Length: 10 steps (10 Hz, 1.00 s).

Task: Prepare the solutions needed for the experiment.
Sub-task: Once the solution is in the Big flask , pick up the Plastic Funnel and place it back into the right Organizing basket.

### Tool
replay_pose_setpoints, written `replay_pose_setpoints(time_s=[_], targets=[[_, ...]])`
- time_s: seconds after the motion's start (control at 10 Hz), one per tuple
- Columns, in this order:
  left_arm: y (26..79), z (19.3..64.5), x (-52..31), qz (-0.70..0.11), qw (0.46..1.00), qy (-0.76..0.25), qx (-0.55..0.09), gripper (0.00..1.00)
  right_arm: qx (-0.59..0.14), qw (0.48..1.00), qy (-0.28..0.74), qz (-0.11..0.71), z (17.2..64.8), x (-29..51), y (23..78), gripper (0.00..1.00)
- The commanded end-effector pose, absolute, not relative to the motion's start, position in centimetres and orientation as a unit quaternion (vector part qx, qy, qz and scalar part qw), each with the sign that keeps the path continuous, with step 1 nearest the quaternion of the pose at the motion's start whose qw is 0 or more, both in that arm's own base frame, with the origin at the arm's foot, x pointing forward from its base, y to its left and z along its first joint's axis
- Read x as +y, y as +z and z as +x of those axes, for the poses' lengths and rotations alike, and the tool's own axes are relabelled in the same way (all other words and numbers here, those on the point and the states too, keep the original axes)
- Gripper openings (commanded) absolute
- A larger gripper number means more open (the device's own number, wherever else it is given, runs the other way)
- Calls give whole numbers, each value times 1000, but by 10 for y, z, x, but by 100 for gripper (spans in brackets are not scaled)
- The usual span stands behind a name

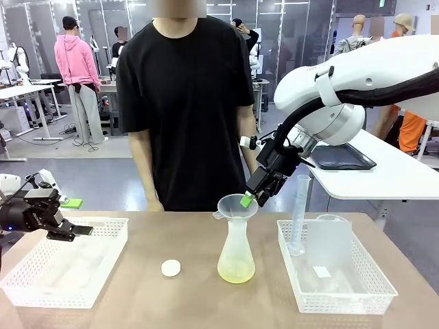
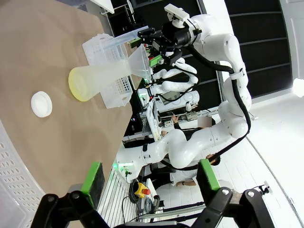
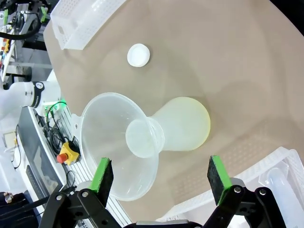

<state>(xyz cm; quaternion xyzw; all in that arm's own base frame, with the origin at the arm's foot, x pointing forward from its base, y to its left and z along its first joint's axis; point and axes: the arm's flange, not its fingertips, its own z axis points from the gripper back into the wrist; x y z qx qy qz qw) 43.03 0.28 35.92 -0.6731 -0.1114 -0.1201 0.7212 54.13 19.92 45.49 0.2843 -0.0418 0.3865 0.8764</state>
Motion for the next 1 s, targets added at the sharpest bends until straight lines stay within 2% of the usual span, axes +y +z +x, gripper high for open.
replay_pose_setpoints(time_s=[0.0, 0.2, 0.9], targets=[[362, 429, 2, -673, 720, -122, -113, 100, -31, 887, 372, 273, 546, 209, 454, 100], [362, 429, 2, -673, 720, -122, -113, 100, -34, 892, 364, 266, 546, 212, 452, 88], [362, 429, 2, -673, 720, -122, -113, 100, -32, 900, 353, 253, 546, 217, 454, 22]])
